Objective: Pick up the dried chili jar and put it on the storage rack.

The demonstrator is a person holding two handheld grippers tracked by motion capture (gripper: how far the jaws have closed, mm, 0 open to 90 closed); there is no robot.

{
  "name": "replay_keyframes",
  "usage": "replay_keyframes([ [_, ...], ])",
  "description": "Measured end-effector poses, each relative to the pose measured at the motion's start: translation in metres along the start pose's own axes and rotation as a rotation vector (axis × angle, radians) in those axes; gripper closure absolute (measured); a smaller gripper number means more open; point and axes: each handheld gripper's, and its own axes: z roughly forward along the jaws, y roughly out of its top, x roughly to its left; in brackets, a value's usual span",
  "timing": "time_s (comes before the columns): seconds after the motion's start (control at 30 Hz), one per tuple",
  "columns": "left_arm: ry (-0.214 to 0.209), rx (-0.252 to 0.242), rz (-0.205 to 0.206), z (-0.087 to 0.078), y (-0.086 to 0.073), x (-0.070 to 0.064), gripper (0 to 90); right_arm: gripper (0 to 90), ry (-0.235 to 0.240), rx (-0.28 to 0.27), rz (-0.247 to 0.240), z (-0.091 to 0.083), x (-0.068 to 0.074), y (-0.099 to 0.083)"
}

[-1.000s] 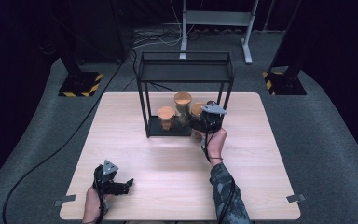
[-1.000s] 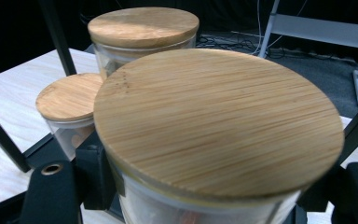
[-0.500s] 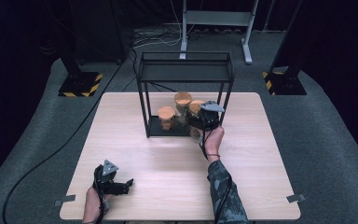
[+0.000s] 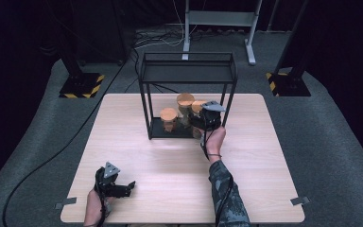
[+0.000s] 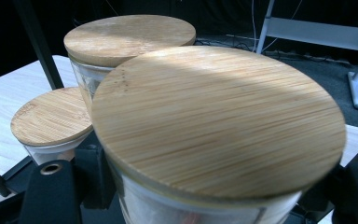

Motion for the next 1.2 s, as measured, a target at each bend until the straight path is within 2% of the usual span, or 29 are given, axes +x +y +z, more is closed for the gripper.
replay_keyframes([
  [0.53, 0.0, 0.001, -0.001, 0.0, 0.0, 0.0, 1.0, 23.9, -0.001, 0.019, 0.0, 0.0, 0.0, 0.002],
  [0.73, 0.0, 0.0, 0.0, 0.0, 0.0, 0.0, 1.0, 14.4, 0.017, 0.079, 0.029, -0.003, -0.001, -0.001],
  [1.0, 0.0, 0.001, -0.001, 0.0, 0.0, 0.0, 0.9, 7.3, 0.033, 0.104, 0.025, -0.019, 0.0, -0.006],
  [1.13, 0.002, 0.001, -0.003, 0.0, 0.0, 0.0, 0.9, 3.2, 0.051, 0.118, 0.008, -0.037, 0.0, -0.015],
  [1.17, 0.002, 0.001, -0.003, 0.0, 0.0, 0.0, 0.9, 3.2, 0.051, 0.118, 0.008, -0.037, 0.0, -0.015],
  [1.2, 0.002, 0.001, -0.003, 0.0, 0.0, 0.0, 0.9, 2.4, 0.056, 0.13, 0.001, -0.045, 0.0, -0.02],
])
